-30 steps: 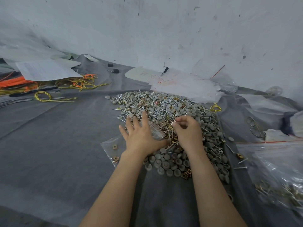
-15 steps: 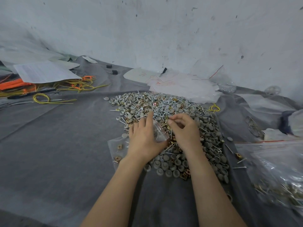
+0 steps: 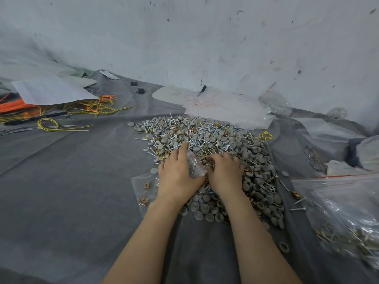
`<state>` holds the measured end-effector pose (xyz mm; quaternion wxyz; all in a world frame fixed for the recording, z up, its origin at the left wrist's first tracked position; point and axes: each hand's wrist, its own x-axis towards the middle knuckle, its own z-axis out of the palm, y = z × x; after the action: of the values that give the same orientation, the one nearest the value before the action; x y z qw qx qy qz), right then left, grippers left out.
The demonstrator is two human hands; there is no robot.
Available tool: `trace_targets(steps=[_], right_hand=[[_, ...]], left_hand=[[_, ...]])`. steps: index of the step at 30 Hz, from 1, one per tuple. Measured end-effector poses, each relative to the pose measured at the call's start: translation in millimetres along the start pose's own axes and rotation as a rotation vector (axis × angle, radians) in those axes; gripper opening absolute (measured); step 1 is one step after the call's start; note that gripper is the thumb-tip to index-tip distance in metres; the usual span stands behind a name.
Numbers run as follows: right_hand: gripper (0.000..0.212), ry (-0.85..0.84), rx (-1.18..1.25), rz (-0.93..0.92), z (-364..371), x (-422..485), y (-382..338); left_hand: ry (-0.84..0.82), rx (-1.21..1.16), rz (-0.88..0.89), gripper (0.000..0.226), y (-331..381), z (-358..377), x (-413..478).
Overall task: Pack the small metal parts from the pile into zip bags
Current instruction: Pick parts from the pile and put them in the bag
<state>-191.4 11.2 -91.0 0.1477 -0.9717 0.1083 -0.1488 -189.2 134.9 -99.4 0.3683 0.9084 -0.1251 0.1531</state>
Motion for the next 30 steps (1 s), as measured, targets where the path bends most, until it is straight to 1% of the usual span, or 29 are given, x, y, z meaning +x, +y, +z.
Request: trace_targets(steps=[6, 10, 12, 14, 16, 17, 19, 21, 22, 23, 24, 25, 27, 29, 30], right_hand=[[0.012, 0.119, 0.123, 0.055, -1.4, -0.7, 1.0], [0.007, 0.211, 0.251, 0.119, -10.1, 1.0, 6.7], [0.006, 0.258, 0.349, 0.112, -13.1, 1.8, 8.7], [0.008, 0.292, 0.509, 0.087, -15.9, 1.4, 8.2], [0.008, 0.282, 0.683, 0.072, -20.2, -0.7, 6.0], [0.008, 0.246, 0.753, 0.066, -22.5, -2.0, 4.5], [0.006, 0.11, 0.815, 0.031, -26.4, -4.0, 0.4], [0.007, -0.064, 0.816, -0.028, -29.2, -6.1, -4.8], [0.009, -0.13, 0.821, -0.052, -29.8, -7.2, -6.9], [0.011, -0.159, 0.827, -0.063, -30.0, -7.9, -8.2], [0.013, -0.144, 0.829, -0.054, -29.9, -8.2, -8.3], [0.014, -0.093, 0.822, -0.03, -29.8, -7.8, -7.0], [0.014, 0.056, 0.737, 0.018, -29.8, -7.0, -2.2], [0.015, 0.156, 0.525, 0.017, -27.4, -6.3, 2.6], [0.016, 0.157, 0.386, 0.006, -24.7, -6.0, 4.2]], left_hand=[[-0.007, 0.012, -0.009, 0.094, -0.6, -0.2, -0.1], [-0.009, 0.026, -0.013, 0.096, -1.8, -0.2, 0.0], [-0.009, 0.027, -0.012, 0.096, -1.7, -0.3, 0.1], [-0.01, 0.029, -0.011, 0.096, -1.7, -0.4, 0.1], [-0.015, 0.031, -0.012, 0.096, -1.7, -0.7, -0.3], [-0.018, 0.031, -0.014, 0.096, -1.5, -0.8, -0.6], [-0.023, 0.026, -0.012, 0.097, -1.4, -1.0, -0.9], [-0.023, 0.011, -0.007, 0.096, -1.0, -1.6, -1.2], [-0.018, 0.001, -0.006, 0.095, -0.8, -1.9, -1.2], [-0.01, -0.006, -0.005, 0.094, -0.7, -2.4, -1.3], [0.001, -0.009, -0.005, 0.093, -0.6, -2.8, -1.4], [0.011, -0.011, -0.007, 0.092, -0.5, -3.1, -1.3], [0.026, -0.013, -0.012, 0.091, -0.6, -3.2, -0.7], [0.026, -0.007, -0.017, 0.091, -0.5, -3.0, -0.5], [0.025, -0.004, -0.019, 0.091, -0.3, -3.0, -0.5]])
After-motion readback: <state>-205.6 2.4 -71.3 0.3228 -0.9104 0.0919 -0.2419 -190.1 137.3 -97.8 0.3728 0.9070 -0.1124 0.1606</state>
